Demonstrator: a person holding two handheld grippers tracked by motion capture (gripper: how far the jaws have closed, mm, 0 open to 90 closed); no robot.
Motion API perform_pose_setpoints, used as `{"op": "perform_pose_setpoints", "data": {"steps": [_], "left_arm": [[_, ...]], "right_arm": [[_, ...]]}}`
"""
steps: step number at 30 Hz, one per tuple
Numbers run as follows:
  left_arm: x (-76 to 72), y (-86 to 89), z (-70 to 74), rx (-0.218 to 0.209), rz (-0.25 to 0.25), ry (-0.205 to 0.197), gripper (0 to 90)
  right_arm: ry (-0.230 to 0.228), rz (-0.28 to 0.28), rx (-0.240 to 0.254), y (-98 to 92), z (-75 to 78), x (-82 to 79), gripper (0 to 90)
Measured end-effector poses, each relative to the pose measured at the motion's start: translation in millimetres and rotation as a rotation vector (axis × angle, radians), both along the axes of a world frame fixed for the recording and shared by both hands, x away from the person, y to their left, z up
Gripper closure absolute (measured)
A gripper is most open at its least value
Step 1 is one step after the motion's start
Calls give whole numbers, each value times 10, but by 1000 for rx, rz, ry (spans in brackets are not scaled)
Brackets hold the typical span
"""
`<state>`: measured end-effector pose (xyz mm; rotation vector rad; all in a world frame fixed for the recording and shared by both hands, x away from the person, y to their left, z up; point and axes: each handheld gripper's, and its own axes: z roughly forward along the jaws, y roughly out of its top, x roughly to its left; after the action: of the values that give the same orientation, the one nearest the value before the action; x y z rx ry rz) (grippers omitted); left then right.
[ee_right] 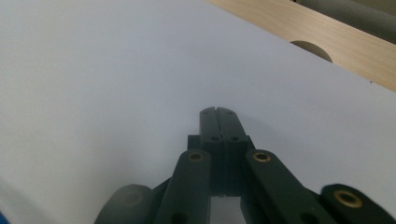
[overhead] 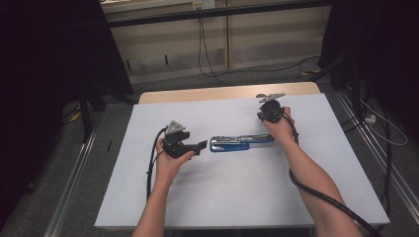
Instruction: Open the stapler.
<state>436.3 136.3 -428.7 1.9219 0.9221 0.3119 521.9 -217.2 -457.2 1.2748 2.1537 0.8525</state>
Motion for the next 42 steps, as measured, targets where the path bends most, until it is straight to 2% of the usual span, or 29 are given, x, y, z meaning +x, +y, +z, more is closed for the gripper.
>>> {"op": "perform_pose_setpoints", "data": {"steps": [3, 12, 21, 26, 29, 35, 37, 40, 42], "left_arm": [[0, 11, 8, -5, 3, -3, 178], [16, 26, -1, -1, 11, -3, 178], [12, 33, 11, -3, 14, -11, 178], [6, 32, 14, 1, 13, -8, 178], [7, 31, 15, -2, 14, -10, 178], [11, 26, 9, -4, 13, -9, 179], [13, 24, 7, -5, 10, -9, 179], [15, 33, 8, -5, 14, -7, 179], [16, 35, 8, -7, 16, -6, 180]], "right_arm": [[8, 2, -21, 9, -47, 13, 900], [6, -11, -14, 1, -76, 45, 900], [14, 13, -31, 17, -58, 24, 900], [9, 14, -61, 20, -28, 9, 900], [14, 7, -30, -1, -33, 7, 900], [15, 20, -31, 20, -62, 34, 900], [12, 25, -5, 26, -69, 41, 900], [18, 32, -24, 48, -63, 39, 900], [24, 29, -13, 39, -62, 35, 900]]}}
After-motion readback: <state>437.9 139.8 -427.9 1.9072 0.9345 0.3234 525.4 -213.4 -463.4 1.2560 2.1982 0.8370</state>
